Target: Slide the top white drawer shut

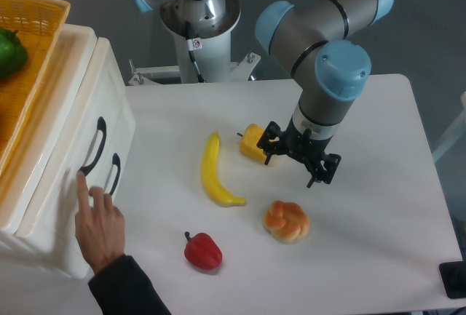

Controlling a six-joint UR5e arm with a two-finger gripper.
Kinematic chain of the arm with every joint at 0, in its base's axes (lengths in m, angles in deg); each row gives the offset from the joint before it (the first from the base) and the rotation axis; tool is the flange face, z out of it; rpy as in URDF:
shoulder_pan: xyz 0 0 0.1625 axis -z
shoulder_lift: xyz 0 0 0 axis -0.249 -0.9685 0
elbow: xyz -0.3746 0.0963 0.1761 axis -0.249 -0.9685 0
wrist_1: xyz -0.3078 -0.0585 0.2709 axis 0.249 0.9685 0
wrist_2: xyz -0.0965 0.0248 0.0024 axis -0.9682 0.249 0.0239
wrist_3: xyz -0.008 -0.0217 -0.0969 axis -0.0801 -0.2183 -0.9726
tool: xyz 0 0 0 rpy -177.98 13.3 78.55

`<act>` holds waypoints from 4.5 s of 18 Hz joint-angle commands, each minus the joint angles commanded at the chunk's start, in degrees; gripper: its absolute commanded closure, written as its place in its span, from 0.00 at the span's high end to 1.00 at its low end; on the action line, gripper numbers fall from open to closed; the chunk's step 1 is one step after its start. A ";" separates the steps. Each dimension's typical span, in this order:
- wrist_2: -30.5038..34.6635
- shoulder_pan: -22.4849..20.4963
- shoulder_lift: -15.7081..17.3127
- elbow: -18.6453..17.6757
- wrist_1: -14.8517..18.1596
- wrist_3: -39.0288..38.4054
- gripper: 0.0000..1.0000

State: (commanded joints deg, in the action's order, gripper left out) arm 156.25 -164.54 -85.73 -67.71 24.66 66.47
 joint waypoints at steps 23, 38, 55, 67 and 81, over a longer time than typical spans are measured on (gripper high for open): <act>0.35 0.44 -0.09 -0.44 1.05 -0.79 1.00; 0.09 0.61 0.09 -2.90 0.62 -1.76 1.00; 5.54 1.93 -0.09 -2.90 1.75 -2.72 1.00; 5.63 2.11 -0.35 -2.37 1.85 -4.13 1.00; 5.01 1.40 -0.26 -1.58 1.50 -4.13 1.00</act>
State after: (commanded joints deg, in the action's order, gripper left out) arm 161.26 -163.13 -86.00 -69.29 26.16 62.34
